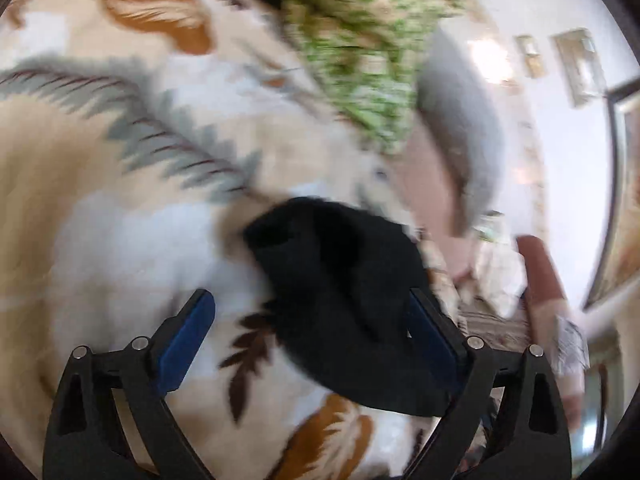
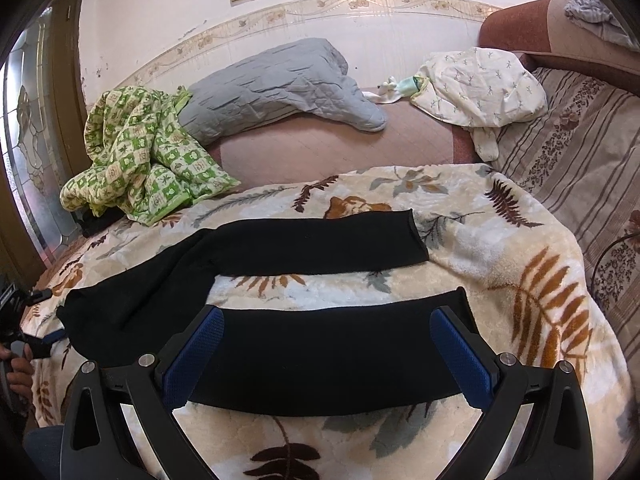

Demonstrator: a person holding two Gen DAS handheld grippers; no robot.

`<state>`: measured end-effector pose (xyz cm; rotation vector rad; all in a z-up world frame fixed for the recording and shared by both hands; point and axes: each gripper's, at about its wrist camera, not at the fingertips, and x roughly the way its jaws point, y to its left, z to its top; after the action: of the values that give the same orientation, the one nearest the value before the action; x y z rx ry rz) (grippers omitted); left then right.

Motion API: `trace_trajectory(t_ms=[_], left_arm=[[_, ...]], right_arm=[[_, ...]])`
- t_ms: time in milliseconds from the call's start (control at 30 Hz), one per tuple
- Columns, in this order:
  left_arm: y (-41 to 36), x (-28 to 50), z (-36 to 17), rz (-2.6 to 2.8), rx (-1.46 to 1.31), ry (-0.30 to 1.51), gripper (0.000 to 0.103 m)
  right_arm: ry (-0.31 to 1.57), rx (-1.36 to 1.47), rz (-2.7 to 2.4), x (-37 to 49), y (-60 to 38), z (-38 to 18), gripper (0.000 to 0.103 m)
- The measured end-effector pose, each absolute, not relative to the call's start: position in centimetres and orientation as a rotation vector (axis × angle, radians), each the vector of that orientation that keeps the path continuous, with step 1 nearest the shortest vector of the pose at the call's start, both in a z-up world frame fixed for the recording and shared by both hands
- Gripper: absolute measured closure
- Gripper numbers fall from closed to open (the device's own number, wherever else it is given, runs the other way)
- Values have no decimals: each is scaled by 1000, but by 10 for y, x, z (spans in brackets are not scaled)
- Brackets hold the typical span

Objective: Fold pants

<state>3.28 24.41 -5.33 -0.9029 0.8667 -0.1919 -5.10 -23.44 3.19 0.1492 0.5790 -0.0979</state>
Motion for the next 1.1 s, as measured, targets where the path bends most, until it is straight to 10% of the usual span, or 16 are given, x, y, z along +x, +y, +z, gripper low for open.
trace_trajectory(t_ms=[200, 367, 633, 833, 1100], left_arm=[[230, 60, -56, -297, -894, 816, 12], [226, 57, -60, -237, -809, 872, 93], [225, 48, -59, -183, -735, 854, 92], [219, 53, -51, -172, -714, 833, 91], [220, 52, -58, -127, -706, 850, 97]], right_arm=[[586, 142, -106, -52, -234, 31, 0], [578, 162, -89, -61, -244, 31, 0], [612, 788, 112, -73, -347, -4, 4], [731, 1075, -59, -73, -388, -53, 48], [744, 1177, -155, -80, -400, -73, 52]])
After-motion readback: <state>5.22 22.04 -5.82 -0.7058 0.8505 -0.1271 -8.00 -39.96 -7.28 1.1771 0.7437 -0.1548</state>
